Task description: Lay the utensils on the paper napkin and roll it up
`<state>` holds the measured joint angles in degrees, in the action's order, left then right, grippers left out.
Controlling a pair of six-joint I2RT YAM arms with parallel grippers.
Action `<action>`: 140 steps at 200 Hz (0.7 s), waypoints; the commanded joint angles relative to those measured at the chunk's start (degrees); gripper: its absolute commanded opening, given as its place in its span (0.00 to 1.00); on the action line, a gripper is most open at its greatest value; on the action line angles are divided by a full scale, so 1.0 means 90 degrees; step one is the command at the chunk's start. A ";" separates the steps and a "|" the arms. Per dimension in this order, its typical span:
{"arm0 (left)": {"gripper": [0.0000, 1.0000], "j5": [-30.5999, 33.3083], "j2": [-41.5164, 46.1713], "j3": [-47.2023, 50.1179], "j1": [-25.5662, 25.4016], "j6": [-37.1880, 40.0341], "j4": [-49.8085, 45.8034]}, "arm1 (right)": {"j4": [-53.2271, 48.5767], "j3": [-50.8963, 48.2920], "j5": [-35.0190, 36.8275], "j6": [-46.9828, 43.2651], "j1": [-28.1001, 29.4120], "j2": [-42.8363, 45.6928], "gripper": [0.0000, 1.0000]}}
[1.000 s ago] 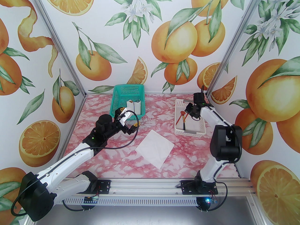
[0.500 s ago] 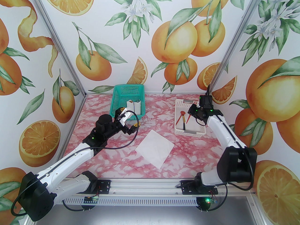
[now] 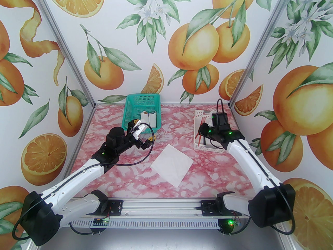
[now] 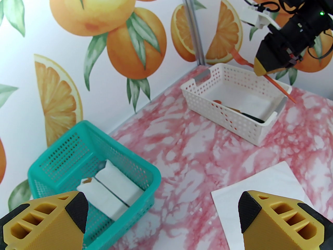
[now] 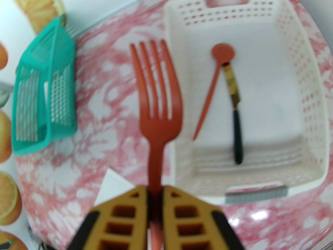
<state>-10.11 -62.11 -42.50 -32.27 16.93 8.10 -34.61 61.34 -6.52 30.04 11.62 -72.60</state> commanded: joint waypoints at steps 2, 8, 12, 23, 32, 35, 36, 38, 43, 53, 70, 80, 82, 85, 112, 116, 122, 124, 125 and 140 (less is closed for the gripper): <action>1.00 -0.0128 -0.0033 -0.0057 0.0027 0.0103 0.0057 | -0.0076 -0.0185 -0.0062 0.0217 0.0473 0.0208 0.13; 1.00 -0.0142 -0.0028 -0.0061 0.0020 0.0102 0.0062 | -0.0054 -0.0225 -0.0037 0.0273 0.0594 0.0229 0.13; 1.00 -0.0149 -0.0021 -0.0054 0.0021 0.0113 0.0060 | -0.0037 -0.0258 -0.0037 0.0312 0.0670 0.0240 0.13; 1.00 -0.0186 -0.0013 -0.0048 0.0022 0.0121 0.0048 | 0.0035 -0.0361 -0.0022 0.0423 0.0894 0.0284 0.13; 1.00 -0.0217 -0.0013 -0.0014 0.0021 0.0093 0.0052 | 0.0126 -0.0465 -0.0026 0.0493 0.1078 0.0317 0.13; 1.00 -0.0226 -0.0013 -0.0007 0.0021 0.0092 0.0064 | 0.0151 -0.0502 -0.0027 0.0508 0.1149 0.0329 0.13; 1.00 -0.0230 -0.0013 -0.0005 0.0026 0.0087 0.0065 | 0.0152 -0.0514 -0.0027 0.0518 0.1174 0.0331 0.13; 1.00 -0.0245 -0.0013 0.0000 0.0015 0.0083 0.0072 | 0.0173 -0.0531 -0.0022 0.0539 0.1218 0.0332 0.13; 1.00 -0.0274 -0.0022 0.0026 0.0004 0.0087 0.0082 | 0.0200 -0.0583 -0.0002 0.0556 0.1324 0.0349 0.13; 1.00 -0.0323 -0.0057 0.0044 -0.0032 0.0080 0.0085 | 0.0265 -0.0699 0.0039 0.0596 0.1524 0.0380 0.13; 1.00 -0.0540 -0.0110 0.0043 -0.0090 0.0136 0.0066 | 0.0408 -0.0898 0.0117 0.0598 0.1836 0.0433 0.13; 1.00 -0.0717 -0.0129 0.0032 -0.0122 0.0243 0.0008 | 0.0524 -0.1009 0.0149 0.0598 0.1989 0.0463 0.13; 1.00 -0.0743 -0.0130 0.0029 -0.0129 0.0269 -0.0011 | 0.0568 -0.1047 0.0156 0.0594 0.2033 0.0461 0.13; 1.00 -0.0803 -0.0139 0.0017 -0.0139 0.0304 -0.0033 | 0.0600 -0.1089 0.0172 0.0589 0.2076 0.0468 0.13; 1.00 -0.1407 -0.0167 -0.0105 -0.0159 0.0753 -0.0464 | 0.0909 -0.1397 0.0299 0.0707 0.2457 0.0455 0.13; 1.00 -0.1486 -0.0177 -0.0149 -0.0154 0.0825 -0.0578 | 0.0950 -0.1428 0.0310 0.0730 0.2507 0.0442 0.13; 1.00 -0.1587 -0.0191 -0.0205 -0.0154 0.0910 -0.0739 | 0.1005 -0.1485 0.0331 0.0776 0.2584 0.0422 0.13; 1.00 -0.1615 -0.0204 -0.0230 -0.0154 0.0926 -0.0789 | 0.1021 -0.1496 0.0341 0.0796 0.2605 0.0406 0.13; 1.00 -0.1623 -0.0206 -0.0239 -0.0154 0.0944 -0.0810 | 0.1027 -0.1509 0.0347 0.0799 0.2625 0.0403 0.13; 1.00 -0.1689 -0.0246 -0.0306 -0.0156 0.1083 -0.0992 | 0.1138 -0.1606 0.0438 0.0905 0.2805 0.0323 0.13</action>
<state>-20.36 -63.57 -42.74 -33.47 22.28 3.99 -28.47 48.56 -5.28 35.86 34.41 -69.36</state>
